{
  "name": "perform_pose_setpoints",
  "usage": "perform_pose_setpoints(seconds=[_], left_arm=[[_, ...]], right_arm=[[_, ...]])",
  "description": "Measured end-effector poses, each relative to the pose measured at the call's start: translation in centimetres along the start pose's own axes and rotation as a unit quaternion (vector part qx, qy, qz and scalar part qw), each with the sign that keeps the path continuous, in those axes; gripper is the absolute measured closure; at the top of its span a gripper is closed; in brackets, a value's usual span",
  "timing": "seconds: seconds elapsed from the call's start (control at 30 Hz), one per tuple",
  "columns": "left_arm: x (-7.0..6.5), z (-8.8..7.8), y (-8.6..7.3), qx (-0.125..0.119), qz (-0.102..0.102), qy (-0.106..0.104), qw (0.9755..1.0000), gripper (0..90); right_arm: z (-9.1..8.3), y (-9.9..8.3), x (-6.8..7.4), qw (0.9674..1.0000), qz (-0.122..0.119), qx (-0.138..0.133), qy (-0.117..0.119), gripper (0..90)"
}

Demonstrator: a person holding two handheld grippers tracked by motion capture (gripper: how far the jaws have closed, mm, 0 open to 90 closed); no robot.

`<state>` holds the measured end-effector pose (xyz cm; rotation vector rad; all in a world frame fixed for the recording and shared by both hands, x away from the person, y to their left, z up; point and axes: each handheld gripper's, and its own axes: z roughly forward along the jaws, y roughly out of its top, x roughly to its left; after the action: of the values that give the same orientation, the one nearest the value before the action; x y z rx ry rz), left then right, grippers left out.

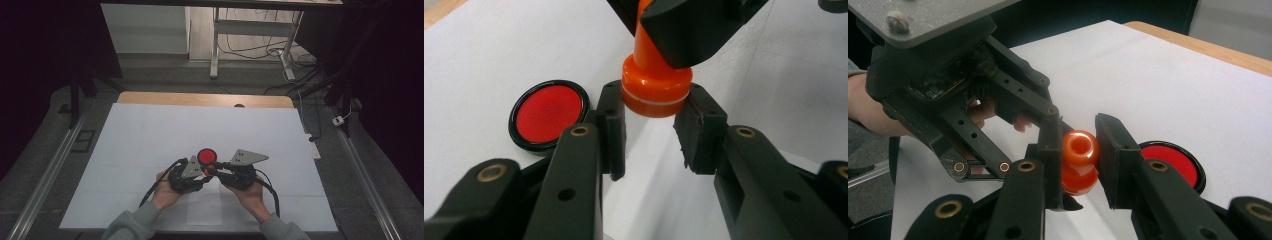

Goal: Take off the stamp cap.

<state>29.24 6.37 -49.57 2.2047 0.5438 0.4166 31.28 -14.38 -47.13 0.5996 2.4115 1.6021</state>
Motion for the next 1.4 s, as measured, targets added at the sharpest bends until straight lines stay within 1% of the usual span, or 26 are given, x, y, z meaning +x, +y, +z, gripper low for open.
perform_pose_setpoints(seconds=[0.3, 0.6, 0.63, 0.67, 0.7, 0.73, 0.77, 0.8, 0.83, 0.87, 0.9, 0.97, 1.07, 1.27, 1.4], left_arm=[[-0.1, 0.1, 0.0, 0.008, 0.003, 0.007, 0.9999, 65.6], [0.0, 0.1, 0.0, 0.007, -0.006, 0.003, 1.0000, 65.6], [0.0, 0.2, 0.0, 0.023, -0.004, 0.009, 0.9997, 65.6], [-0.1, 0.6, -0.3, 0.051, 0.012, 0.027, 0.9983, 65.6], [0.1, 1.0, -0.9, 0.061, 0.003, 0.024, 0.9979, 65.6], [0.4, 1.1, -1.5, 0.044, -0.027, -0.001, 0.9986, 65.6], [0.6, 1.0, -1.5, 0.035, -0.042, -0.010, 0.9985, 65.6], [0.5, 0.7, -1.2, 0.031, -0.031, 0.003, 0.9990, 65.5], [0.4, 0.4, -0.8, 0.025, -0.026, 0.009, 0.9993, 65.5], [0.4, 0.1, -0.5, 0.016, -0.026, 0.007, 0.9995, 65.5], [0.3, -0.1, -0.4, 0.010, -0.022, 0.008, 0.9997, 65.5], [0.3, -0.3, -0.4, 0.011, -0.018, 0.010, 0.9997, 65.4], [0.5, -0.3, -0.6, 0.013, -0.023, 0.008, 0.9996, 65.4], [0.9, -0.7, -0.8, 0.000, -0.030, 0.006, 0.9995, 65.3], [1.1, -1.0, -0.9, -0.004, -0.032, 0.006, 0.9995, 65.2]], right_arm=[[0.1, -0.1, 0.0, 1.0000, 0.004, 0.001, -0.002, 72.9], [0.1, -0.3, -0.1, 0.9999, 0.014, -0.003, -0.002, 73.0], [-0.1, -0.3, 0.0, 0.9997, 0.013, -0.016, -0.011, 73.1], [-0.7, 0.0, -0.2, 0.9990, 0.017, -0.034, -0.022, 73.1], [-1.4, 0.4, -0.6, 0.9981, 0.023, -0.050, -0.028, 73.1], [-1.4, 0.4, -0.6, 0.9981, 0.023, -0.050, -0.028, 73.1], [-2.1, 0.7, -0.9, 0.9977, 0.022, -0.056, -0.032, 73.1], [-2.5, 0.8, -1.1, 0.9975, 0.018, -0.057, -0.037, 73.1], [-2.7, 0.8, -1.2, 0.9973, 0.019, -0.059, -0.039, 73.1], [-2.8, 0.7, -1.4, 0.9975, 0.022, -0.055, -0.037, 73.1], [-2.7, 0.6, -1.5, 0.9978, 0.022, -0.052, -0.035, 73.1], [-2.4, 0.6, -1.4, 0.9982, 0.021, -0.048, -0.029, 73.1], [-2.2, 0.6, -1.2, 0.9985, 0.018, -0.046, -0.023, 73.0], [-2.4, 0.6, -1.5, 0.9982, 0.024, -0.050, -0.025, 73.0], [-2.3, 0.5, -1.5, 0.9984, 0.023, -0.048, -0.021, 73.0]])
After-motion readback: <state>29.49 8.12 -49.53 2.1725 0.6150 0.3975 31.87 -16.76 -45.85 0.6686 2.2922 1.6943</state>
